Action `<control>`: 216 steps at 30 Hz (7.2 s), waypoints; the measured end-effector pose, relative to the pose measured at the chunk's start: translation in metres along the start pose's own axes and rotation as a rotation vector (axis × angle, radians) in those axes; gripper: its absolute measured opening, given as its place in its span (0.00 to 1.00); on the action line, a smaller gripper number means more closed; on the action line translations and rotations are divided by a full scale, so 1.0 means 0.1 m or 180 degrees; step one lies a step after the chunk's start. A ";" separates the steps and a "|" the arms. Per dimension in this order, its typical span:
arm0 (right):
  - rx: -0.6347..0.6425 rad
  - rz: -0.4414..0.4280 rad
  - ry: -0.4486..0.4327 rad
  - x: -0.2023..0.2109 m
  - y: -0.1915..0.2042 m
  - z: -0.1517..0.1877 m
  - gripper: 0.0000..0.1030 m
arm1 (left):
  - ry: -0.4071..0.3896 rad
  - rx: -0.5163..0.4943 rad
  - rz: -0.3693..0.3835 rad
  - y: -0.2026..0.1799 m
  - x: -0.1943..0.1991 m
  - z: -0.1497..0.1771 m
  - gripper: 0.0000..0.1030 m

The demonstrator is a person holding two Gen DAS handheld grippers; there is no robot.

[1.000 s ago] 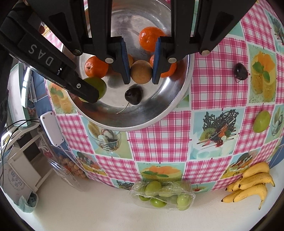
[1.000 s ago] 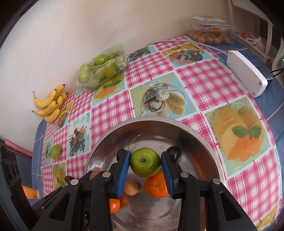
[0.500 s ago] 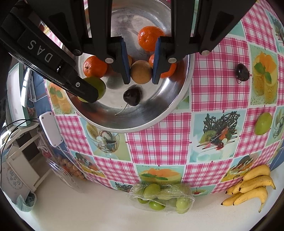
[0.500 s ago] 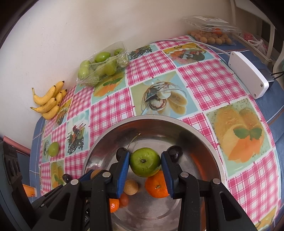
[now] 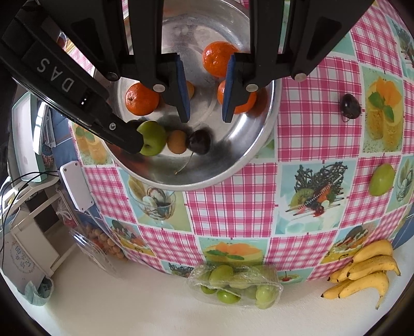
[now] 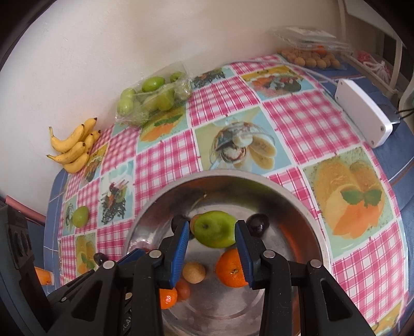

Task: Organize fruits
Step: 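Open the left gripper to drop the brown fruit while the right gripper releases the apple, then move both open grippers away from the bowl toward the dark plum, then lower the right gripper onto the dark plum and close, then close the left gripper on the oval green fruit while the right gripper holds the plum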

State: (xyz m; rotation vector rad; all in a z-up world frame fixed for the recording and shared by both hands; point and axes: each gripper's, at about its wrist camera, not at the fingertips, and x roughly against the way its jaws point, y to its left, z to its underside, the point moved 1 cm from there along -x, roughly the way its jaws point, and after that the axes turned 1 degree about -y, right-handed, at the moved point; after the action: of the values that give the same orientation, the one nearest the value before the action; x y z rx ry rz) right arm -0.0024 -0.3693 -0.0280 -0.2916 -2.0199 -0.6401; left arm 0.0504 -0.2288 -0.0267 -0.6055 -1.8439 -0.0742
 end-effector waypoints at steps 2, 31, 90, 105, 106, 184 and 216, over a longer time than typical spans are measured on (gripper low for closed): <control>0.0013 -0.0006 -0.0023 0.03 0.02 -0.01 0.39 | -0.0035 -0.0005 -0.0038 0.02 0.04 0.00 0.33; 0.0357 0.0346 0.0184 -0.11 0.16 0.06 0.74 | -0.0085 0.0625 -0.0887 0.79 0.11 0.01 0.87; 0.0658 0.0142 0.0211 -0.03 0.52 0.16 1.00 | -0.0625 0.0888 -0.1114 1.21 0.72 -0.04 0.96; 0.1239 0.0013 0.0353 -0.15 1.19 0.47 1.00 | -0.0310 0.1477 -0.1246 1.82 0.71 0.30 0.96; 0.1269 0.0018 0.0374 -0.18 1.22 0.49 1.00 | -0.0311 0.1487 -0.1248 1.84 0.71 0.31 0.96; 0.1439 -0.0425 0.0361 -0.96 2.04 0.24 0.27 | -0.0484 0.1483 -0.0745 2.40 0.19 -0.28 0.96; 0.1269 -0.0465 0.0320 -0.97 1.91 0.08 0.27 | -0.0653 0.1589 -0.0339 2.34 0.20 -0.40 0.43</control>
State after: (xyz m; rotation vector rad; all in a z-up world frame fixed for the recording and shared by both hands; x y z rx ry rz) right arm 0.1270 -0.2002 -0.0534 0.1237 -2.0305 -0.3200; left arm 0.1836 -0.0323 -0.0503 -0.1687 -1.9916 0.3807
